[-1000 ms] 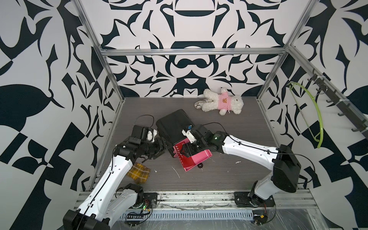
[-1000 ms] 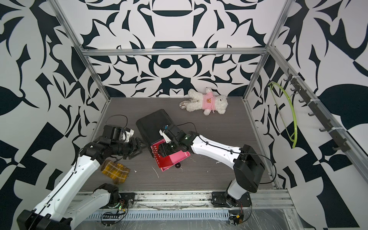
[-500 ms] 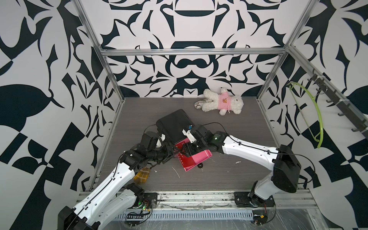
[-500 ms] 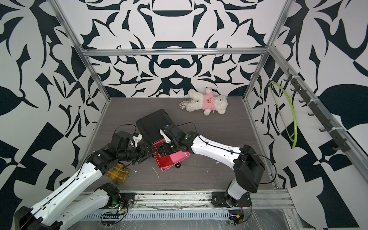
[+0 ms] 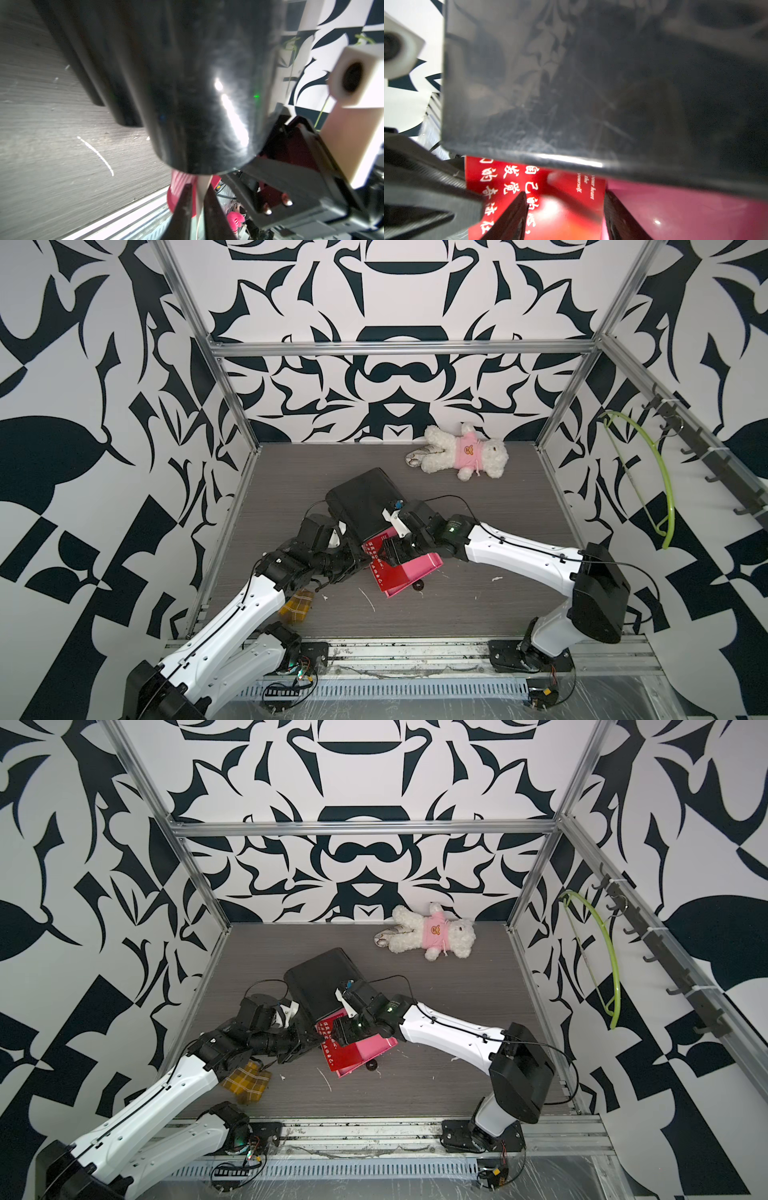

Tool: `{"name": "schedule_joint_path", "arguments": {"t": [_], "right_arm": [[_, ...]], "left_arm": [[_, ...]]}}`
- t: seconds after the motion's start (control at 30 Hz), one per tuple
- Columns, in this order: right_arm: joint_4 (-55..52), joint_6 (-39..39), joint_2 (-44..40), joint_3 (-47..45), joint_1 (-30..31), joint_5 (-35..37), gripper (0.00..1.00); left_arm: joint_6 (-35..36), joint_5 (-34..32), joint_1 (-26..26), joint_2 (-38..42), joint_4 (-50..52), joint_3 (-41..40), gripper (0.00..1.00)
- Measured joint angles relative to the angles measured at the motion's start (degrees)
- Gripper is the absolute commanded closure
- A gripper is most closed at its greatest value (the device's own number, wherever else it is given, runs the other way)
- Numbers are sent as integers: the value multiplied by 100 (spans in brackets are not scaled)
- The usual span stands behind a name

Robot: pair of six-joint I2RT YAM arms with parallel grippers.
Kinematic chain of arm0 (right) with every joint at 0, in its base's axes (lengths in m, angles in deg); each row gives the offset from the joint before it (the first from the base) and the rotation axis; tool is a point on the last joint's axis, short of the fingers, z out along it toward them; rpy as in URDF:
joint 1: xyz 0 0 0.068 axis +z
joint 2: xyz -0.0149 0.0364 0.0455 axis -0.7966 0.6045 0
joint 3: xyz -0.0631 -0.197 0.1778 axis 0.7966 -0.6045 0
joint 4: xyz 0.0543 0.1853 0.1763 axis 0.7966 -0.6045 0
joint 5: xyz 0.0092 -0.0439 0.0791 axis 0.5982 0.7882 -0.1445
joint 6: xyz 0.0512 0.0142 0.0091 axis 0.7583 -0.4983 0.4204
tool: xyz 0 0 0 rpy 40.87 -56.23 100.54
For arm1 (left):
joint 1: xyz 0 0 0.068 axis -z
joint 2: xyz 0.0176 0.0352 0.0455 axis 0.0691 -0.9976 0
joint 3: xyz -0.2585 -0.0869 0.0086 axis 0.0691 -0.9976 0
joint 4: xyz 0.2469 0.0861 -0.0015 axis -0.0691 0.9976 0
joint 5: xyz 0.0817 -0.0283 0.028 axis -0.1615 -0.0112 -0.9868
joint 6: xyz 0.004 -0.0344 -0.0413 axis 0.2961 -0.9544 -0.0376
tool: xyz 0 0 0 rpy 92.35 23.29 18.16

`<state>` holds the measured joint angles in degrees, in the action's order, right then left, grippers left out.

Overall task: Take the postcards out of the drawer
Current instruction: Pick up the postcard from the drawer.

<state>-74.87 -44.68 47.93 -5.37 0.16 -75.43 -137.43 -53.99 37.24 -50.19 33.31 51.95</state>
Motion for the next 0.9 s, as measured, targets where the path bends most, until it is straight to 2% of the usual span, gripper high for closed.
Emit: {"name": "schedule_joint_path", "arguments": {"t": [0.2, 0.3, 0.6, 0.9], "right_arm": [[-13, -59, -35, -35, -11, 249, 38], [-15, -90, -52, -50, -11, 299, 38], [-358, -195, -164, -59, -59, 581, 33], [-968, -409, -1163, -74, -570, 940, 33]], "left_arm": [[-2, 87, 61, -127, -105, 0, 94], [-4, 92, 87, -140, -133, 0, 100], [2, 125, 114, -243, -120, 79, 100], [9, 280, 153, -492, -181, 522, 100]]}}
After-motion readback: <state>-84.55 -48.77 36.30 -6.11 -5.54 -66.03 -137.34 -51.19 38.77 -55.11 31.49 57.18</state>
